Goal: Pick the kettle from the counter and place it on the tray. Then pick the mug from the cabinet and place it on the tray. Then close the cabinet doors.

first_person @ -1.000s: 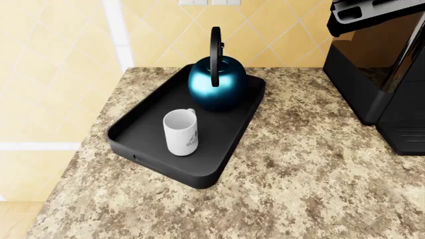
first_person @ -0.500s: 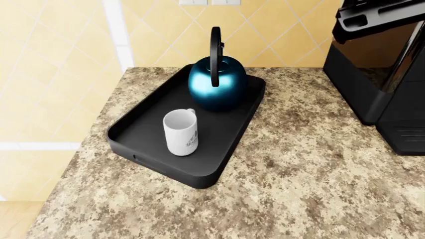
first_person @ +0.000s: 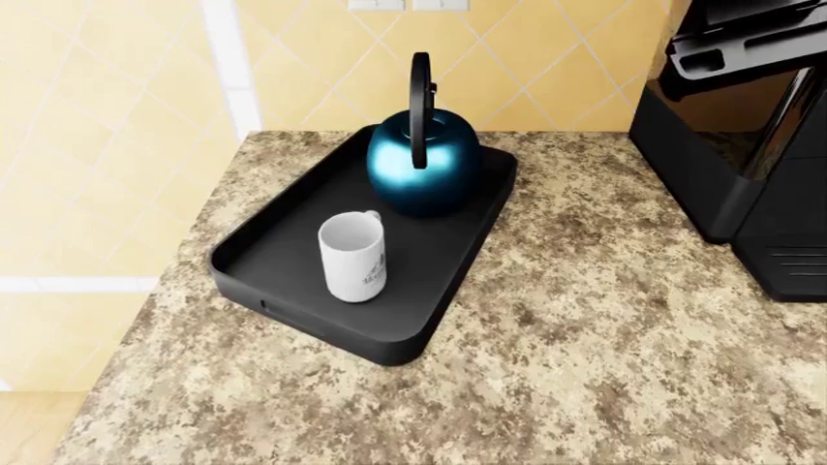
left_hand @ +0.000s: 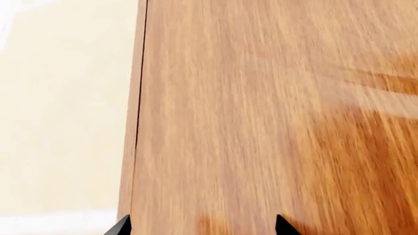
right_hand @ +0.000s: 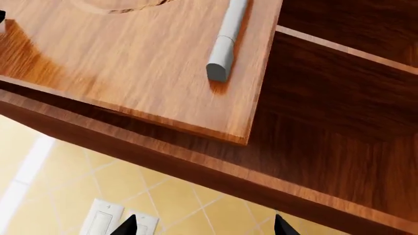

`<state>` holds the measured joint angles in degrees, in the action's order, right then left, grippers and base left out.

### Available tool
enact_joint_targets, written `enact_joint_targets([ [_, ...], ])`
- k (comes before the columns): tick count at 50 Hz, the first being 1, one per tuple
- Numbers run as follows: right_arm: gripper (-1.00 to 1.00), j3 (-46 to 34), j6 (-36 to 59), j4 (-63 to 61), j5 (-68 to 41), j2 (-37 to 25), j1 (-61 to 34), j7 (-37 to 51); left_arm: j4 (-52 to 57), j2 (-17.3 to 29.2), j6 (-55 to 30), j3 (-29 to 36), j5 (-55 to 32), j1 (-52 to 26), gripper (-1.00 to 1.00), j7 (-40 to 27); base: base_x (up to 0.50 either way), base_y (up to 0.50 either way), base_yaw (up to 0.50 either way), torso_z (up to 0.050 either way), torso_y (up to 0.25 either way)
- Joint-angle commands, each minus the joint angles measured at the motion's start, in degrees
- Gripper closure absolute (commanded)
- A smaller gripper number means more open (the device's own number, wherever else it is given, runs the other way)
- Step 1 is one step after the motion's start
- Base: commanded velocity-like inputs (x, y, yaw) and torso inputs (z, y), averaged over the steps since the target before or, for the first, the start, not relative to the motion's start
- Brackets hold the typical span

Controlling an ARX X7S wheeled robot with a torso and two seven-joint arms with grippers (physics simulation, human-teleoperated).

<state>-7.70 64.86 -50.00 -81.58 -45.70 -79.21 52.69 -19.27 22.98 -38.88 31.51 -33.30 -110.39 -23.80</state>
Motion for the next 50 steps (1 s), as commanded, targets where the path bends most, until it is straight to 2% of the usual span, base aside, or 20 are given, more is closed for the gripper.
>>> enact_joint_targets([
  [1,-1.0,0.5,-0.7,-0.5,0.2,-0.8,1.0,-0.1,-6.3,-4.0,3.6,4.2,-1.2,2.7,-1.0,4.3,0.0,0.0,0.0,0.0,-0.012],
  [9,-1.0,0.8,-0.8,-0.7,-1.3,-1.5,0.7,0.9,-7.8,-5.7,4.9,6.1,0.3,3.3,-1.0,4.8,0.0,0.0,0.0,0.001,-0.007],
  [20,-1.0,0.4,-0.6,-0.7,-3.0,-2.0,-0.3,2.0,-17.7,-9.4,10.4,8.5,3.7,3.5,-1.0,6.6,0.0,0.0,0.0,0.001,-0.008],
  [40,-1.0,1.8,-2.4,-1.7,-1.5,-3.5,3.4,1.1,-34.3,-16.4,19.9,12.3,8.5,4.6,-1.0,8.9,0.0,0.0,0.0,0.003,-0.01],
  [44,-1.0,1.9,-2.6,-1.8,-1.5,-3.8,3.9,1.1,-32.3,-15.9,18.5,11.9,7.7,4.4,-1.0,8.7,0.0,0.0,0.0,0.003,-0.01],
  [50,-1.0,1.3,-2.5,-1.5,-1.1,-3.4,3.5,1.0,-16.8,-10.8,10.4,9.1,3.2,4.0,-1.0,6.6,0.0,0.0,0.0,0.003,-0.009],
])
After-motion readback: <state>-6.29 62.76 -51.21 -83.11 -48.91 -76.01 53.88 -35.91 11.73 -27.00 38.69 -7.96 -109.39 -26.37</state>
